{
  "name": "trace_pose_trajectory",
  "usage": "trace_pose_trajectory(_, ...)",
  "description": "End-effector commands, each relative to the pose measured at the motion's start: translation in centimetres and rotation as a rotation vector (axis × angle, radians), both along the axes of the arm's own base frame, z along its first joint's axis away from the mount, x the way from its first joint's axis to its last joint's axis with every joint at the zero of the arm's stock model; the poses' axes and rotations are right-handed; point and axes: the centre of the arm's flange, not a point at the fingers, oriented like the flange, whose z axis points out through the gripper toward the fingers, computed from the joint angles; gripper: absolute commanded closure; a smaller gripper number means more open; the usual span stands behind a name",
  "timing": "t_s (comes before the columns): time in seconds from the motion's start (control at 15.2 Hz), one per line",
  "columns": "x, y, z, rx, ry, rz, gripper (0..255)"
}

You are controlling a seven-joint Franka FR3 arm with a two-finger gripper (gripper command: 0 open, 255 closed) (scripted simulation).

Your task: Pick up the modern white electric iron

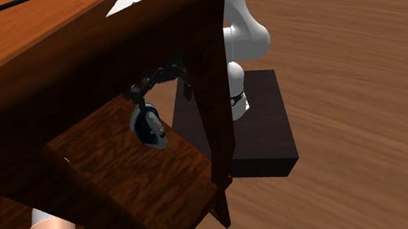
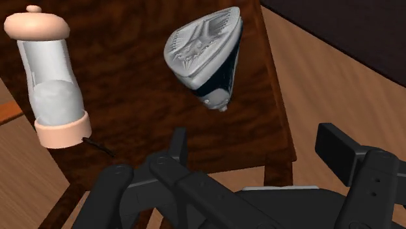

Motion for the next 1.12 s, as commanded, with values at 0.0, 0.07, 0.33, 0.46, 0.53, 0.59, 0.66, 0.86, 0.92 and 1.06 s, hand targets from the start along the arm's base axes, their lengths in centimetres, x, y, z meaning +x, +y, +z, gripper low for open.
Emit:
trace_pose_trajectory(0.0, 0.5, -1.9, -0.4, -0.054, 0.012, 0.130, 0)
trace_pose_trajectory(0.07, 0.7, -2.4, -0.4, -0.067, 0.014, 0.161, 0)
trace_pose_trajectory(0.33, 0.7, -2.4, -2.5, -0.067, 0.014, 0.161, 0)
trace_pose_trajectory(0.46, 0.7, -2.4, -3.6, -0.067, 0.014, 0.161, 0)
trace_pose_trajectory(0.53, 0.7, -2.4, -4.1, -0.067, 0.014, 0.161, 0)
trace_pose_trajectory(0.59, 0.7, -2.4, -4.4, -0.067, 0.014, 0.161, 0)
trace_pose_trajectory(0.66, 0.7, -2.4, -4.4, -0.067, 0.014, 0.161, 0)
trace_pose_trajectory(0.86, 0.7, -2.5, -4.4, -0.067, 0.014, 0.161, 255)
trace_pose_trajectory(0.92, 0.8, -2.4, -4.4, -0.067, 0.014, 0.161, 255)
trace_pose_trajectory(1.06, 0.8, -2.4, -4.4, -0.067, 0.014, 0.161, 255)
